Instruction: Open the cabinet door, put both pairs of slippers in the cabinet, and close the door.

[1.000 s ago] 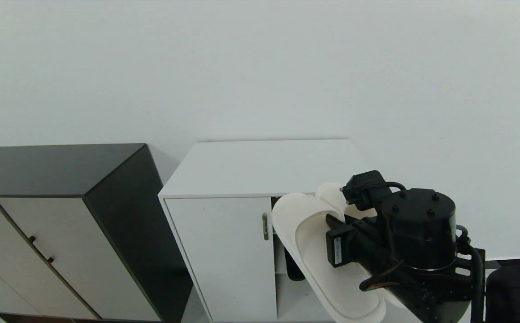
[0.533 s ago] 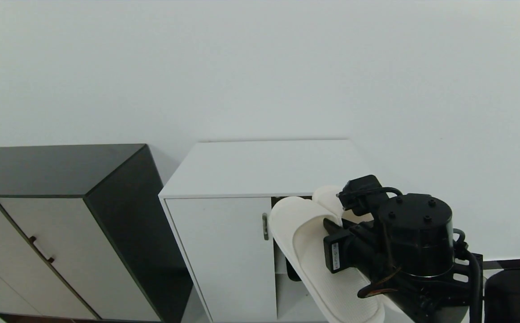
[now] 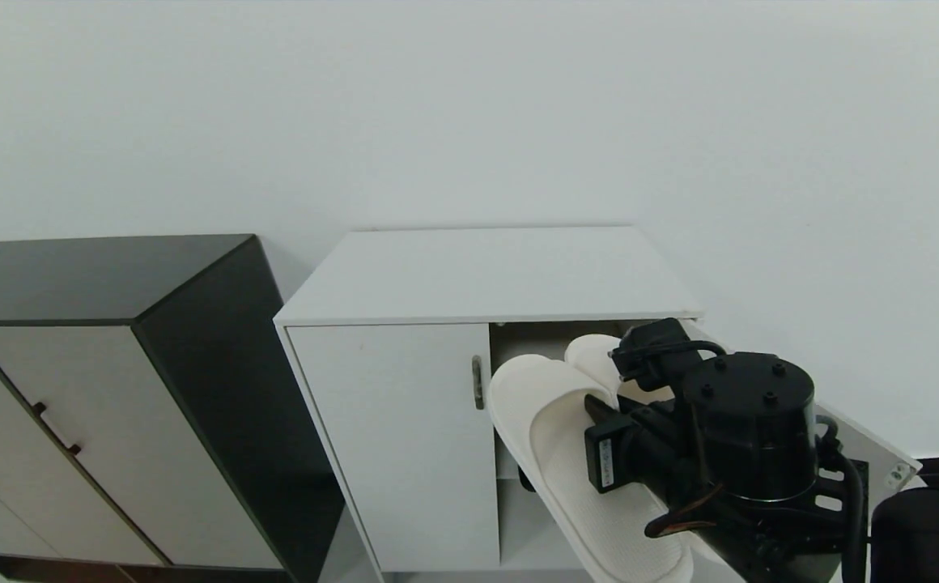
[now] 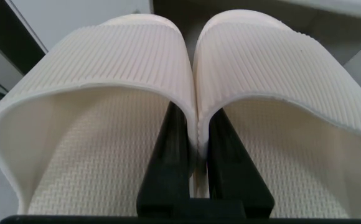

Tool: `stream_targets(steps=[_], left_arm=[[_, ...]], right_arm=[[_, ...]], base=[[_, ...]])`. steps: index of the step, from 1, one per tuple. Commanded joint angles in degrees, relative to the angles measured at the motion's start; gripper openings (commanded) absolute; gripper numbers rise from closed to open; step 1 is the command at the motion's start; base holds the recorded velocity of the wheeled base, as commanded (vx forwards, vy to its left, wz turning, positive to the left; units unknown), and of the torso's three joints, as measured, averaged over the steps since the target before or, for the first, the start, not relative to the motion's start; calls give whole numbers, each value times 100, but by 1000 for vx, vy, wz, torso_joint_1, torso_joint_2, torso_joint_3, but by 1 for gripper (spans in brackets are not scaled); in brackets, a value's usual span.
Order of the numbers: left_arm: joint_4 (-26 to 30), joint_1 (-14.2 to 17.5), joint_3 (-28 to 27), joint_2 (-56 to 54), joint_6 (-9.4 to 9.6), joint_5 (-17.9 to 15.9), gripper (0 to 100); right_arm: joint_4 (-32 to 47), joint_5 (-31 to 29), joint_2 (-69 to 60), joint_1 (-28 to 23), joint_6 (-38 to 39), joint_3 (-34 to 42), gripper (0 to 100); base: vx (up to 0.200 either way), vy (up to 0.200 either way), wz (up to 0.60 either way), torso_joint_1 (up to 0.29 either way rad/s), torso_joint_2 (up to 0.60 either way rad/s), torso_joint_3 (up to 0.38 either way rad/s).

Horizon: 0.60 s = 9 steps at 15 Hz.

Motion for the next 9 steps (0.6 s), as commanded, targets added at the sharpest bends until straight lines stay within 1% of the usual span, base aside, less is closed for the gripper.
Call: stream_targets(steps=[1,9], left_arm=[[-1,1,0,-1,-3,-1,0],[-1,1,0,-1,-3,-1,0]], right_arm=[[-4,-1,48,1,-8,13,0],[-13,8,48,10,-69,92,0]], base=[[0,0,0,-217,540,320],[0,0,0,-198,513,314]])
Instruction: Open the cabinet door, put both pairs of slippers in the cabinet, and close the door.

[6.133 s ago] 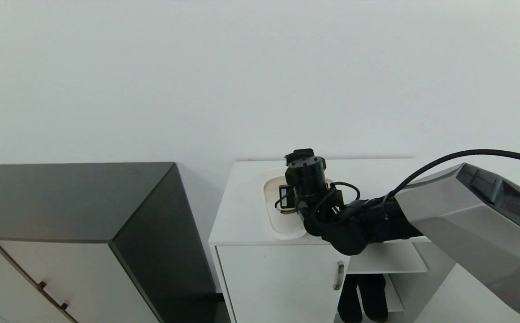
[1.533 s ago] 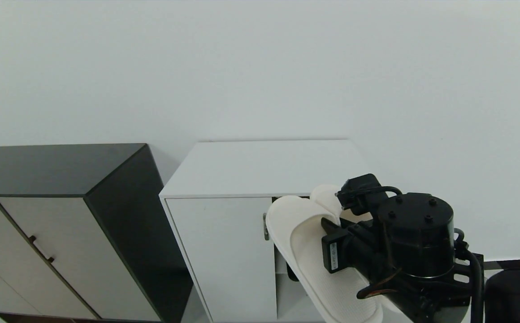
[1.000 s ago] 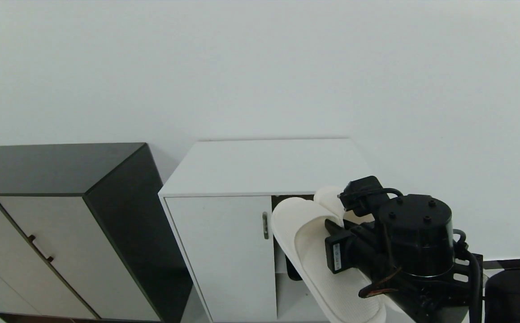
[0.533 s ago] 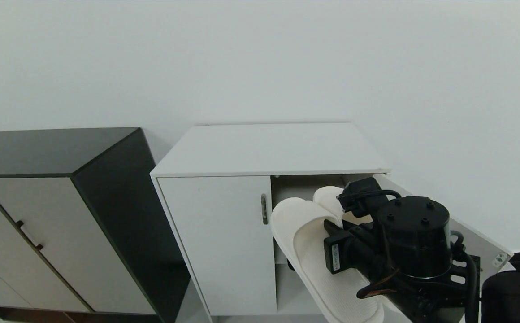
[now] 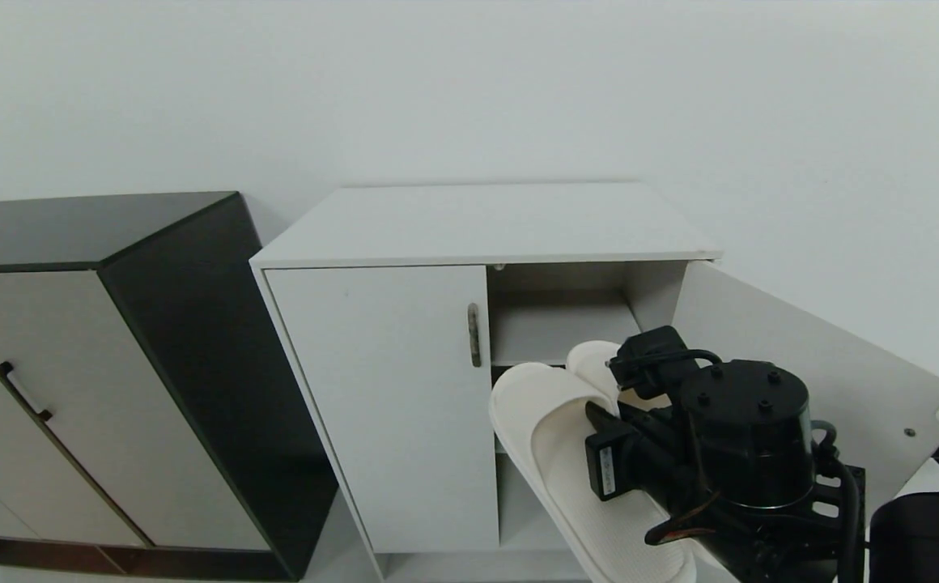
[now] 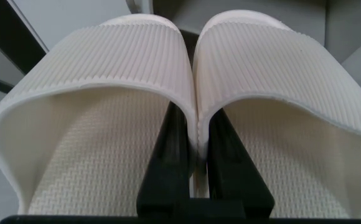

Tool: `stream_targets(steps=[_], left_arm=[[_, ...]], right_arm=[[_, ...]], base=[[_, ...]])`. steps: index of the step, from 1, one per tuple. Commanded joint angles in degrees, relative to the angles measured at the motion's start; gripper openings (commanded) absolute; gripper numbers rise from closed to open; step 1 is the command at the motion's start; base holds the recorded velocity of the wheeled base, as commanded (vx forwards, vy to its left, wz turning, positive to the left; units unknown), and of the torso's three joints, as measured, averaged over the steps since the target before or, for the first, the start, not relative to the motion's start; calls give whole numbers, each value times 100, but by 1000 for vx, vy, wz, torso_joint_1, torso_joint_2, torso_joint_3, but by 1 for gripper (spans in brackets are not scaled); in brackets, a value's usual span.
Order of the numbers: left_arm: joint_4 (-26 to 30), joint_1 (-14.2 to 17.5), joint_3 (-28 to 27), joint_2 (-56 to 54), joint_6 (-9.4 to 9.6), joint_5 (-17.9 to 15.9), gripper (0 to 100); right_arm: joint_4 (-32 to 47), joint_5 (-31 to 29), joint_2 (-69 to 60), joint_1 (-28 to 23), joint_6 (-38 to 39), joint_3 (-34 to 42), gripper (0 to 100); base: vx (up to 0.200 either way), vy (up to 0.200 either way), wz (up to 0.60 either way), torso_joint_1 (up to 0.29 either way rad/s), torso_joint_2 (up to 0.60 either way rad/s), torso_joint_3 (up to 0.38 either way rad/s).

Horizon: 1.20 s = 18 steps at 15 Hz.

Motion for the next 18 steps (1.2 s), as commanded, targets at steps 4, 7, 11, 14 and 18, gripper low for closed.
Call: stream_targets(steps=[4,7,11,14,18], left_arm=[[-1,1,0,-1,-3,0,0],[-1,1,0,-1,-3,0,0],[-1,1,0,-1,-3,0,0],[-1,1,0,-1,-3,0,0],[-1,1,0,-1,-3,0,0]], right_arm=[[-1,2,15,16,-14,33,0],[-1,2,6,25,-14,42,0],[-133,2,15,25,-58,94,0],[-142,19,15,25,-93,129,0],[-168,19,15,25,-93,147,0]], base=[[0,0,0,-154,483,322],[0,0,0,-126,473,334],[0,0,0,-94,458,362],[0,0,0,-35,440,393],[0,0,0,-11,181,165]])
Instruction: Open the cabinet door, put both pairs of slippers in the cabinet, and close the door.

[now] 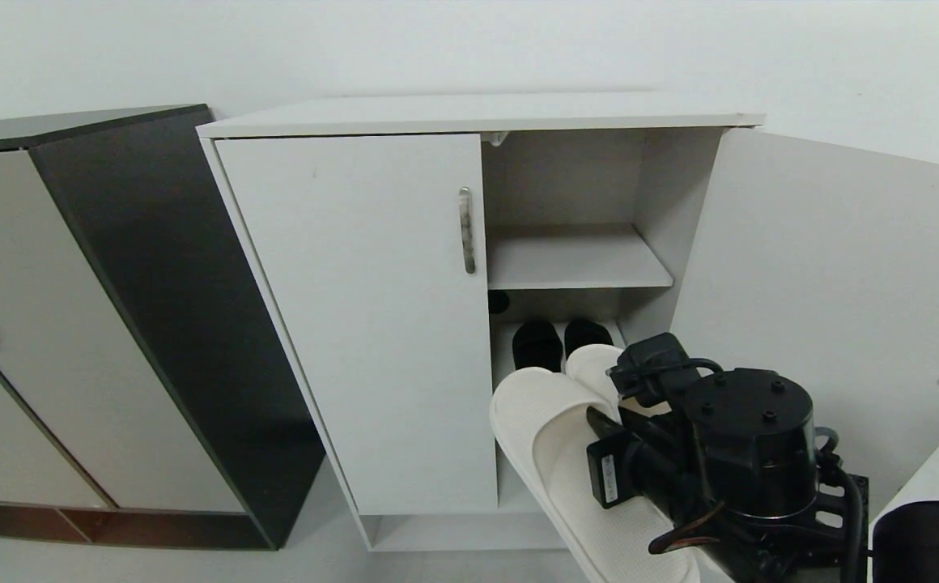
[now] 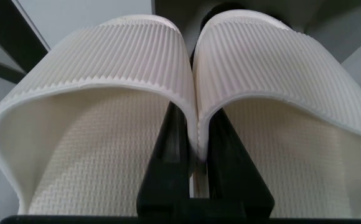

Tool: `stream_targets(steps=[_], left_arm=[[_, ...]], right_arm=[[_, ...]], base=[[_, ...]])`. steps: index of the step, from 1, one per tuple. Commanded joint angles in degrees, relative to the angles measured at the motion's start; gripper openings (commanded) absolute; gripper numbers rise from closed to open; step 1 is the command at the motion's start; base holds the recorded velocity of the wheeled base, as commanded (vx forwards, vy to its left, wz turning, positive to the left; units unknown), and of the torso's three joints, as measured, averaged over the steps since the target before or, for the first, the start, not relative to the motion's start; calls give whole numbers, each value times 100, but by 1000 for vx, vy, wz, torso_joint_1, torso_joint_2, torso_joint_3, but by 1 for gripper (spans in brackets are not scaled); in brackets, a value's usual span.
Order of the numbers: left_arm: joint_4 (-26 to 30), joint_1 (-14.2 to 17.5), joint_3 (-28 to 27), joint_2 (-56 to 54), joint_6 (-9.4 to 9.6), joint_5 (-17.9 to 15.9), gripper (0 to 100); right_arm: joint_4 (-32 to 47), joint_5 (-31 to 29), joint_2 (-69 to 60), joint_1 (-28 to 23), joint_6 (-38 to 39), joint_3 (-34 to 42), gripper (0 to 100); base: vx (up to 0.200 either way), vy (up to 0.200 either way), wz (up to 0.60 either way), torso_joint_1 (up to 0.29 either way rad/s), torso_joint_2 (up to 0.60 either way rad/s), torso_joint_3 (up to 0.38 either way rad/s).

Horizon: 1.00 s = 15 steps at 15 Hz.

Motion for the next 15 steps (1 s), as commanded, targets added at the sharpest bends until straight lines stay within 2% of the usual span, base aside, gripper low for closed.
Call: stream_targets(steps=[1,4,6,12,15], left_arm=[[-1,1,0,-1,6,8,0],[-1,1,0,-1,-3,-1,0],[-1,1,0,-1,-3,8,0],[-1,1,0,-1,-3,8,0],[-1,1,0,-1,-3,-1,0]], right_arm=[[-9,0,9,3,1,2,0],[-53,26,9,21,-113,72,0],[-238,44,35,12,-122,125,0],[-554,-27,184,12,-219,63,0],[324,-1116,580,3,-69,-1018,0]], base=[[0,0,0,0,0,0],[0,0,0,0,0,0],[0,0,-600,0,2,7],[0,0,0,0,0,0],[0,0,0,0,0,0]])
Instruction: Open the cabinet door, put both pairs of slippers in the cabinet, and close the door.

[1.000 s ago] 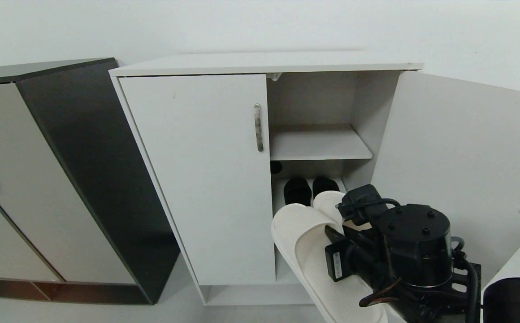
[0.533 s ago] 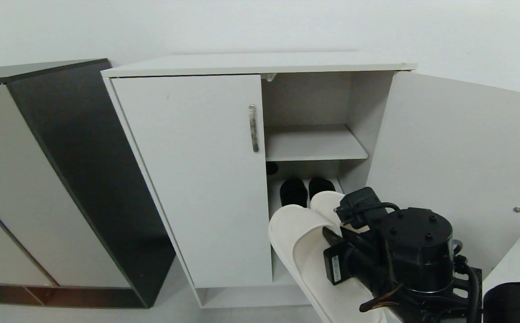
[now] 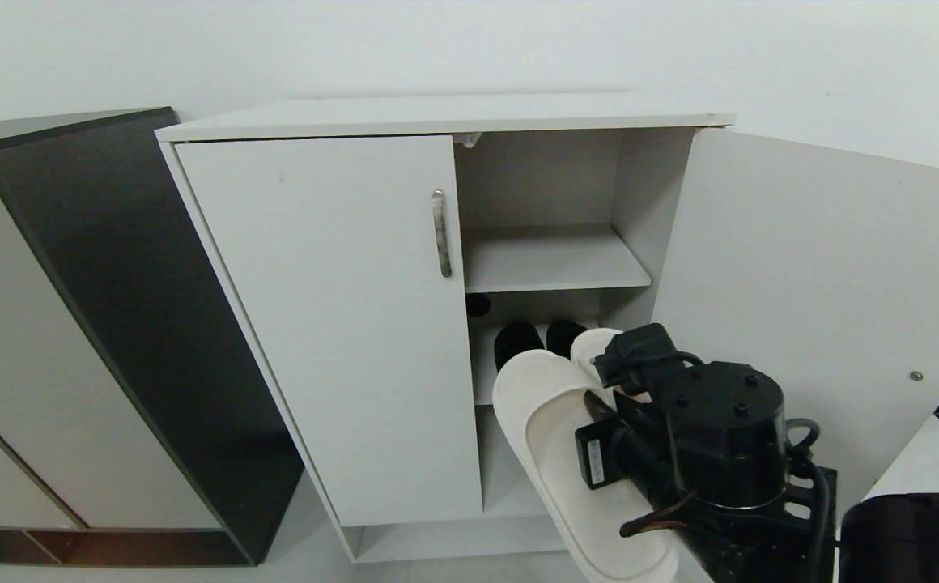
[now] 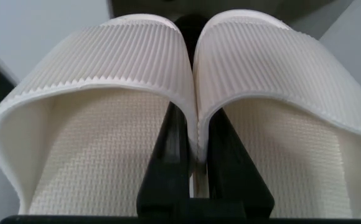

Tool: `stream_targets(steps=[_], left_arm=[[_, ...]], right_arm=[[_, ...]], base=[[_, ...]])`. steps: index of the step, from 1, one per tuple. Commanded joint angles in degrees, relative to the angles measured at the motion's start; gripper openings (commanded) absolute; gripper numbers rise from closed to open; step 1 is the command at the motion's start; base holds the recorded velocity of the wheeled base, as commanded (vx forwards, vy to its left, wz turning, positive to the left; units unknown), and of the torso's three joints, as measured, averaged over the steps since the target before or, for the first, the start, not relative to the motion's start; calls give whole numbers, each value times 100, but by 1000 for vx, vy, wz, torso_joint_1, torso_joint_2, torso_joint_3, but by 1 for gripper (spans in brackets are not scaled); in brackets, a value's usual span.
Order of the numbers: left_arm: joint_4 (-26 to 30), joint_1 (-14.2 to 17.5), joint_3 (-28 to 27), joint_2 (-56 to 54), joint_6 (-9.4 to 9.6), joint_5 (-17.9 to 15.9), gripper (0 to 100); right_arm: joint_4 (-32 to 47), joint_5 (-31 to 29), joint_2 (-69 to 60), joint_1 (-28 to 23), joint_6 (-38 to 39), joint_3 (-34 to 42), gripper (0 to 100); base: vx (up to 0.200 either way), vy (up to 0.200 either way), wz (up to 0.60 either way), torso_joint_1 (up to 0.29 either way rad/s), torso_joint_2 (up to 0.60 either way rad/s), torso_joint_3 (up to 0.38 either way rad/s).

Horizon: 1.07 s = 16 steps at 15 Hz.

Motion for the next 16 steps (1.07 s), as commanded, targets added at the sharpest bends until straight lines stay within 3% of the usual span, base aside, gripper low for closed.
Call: stream_targets(steps=[1,4,6,13,16], left_arm=[[-1,1,0,-1,0,-1,0],[-1,1,0,-1,8,-1,0],[-1,1,0,-1,0,-1,0],[-1,1,0,-1,8,-1,0],[-1,1,0,-1,35,-1,0]], right_arm=[[857,-475,342,-20,356,-1054,0],[2668,-853,342,-12,1041,-2531,0],[3459,-1055,351,-38,1296,-3164,0],[3467,-1108,439,-73,1270,-3208,0],[3467,-1108,447,-73,1261,-3217,0]], base=[[0,0,0,0,0,0],[0,0,0,0,0,0],[0,0,0,0,0,0],[0,0,0,0,0,0],[200,0,0,1,-1,4]])
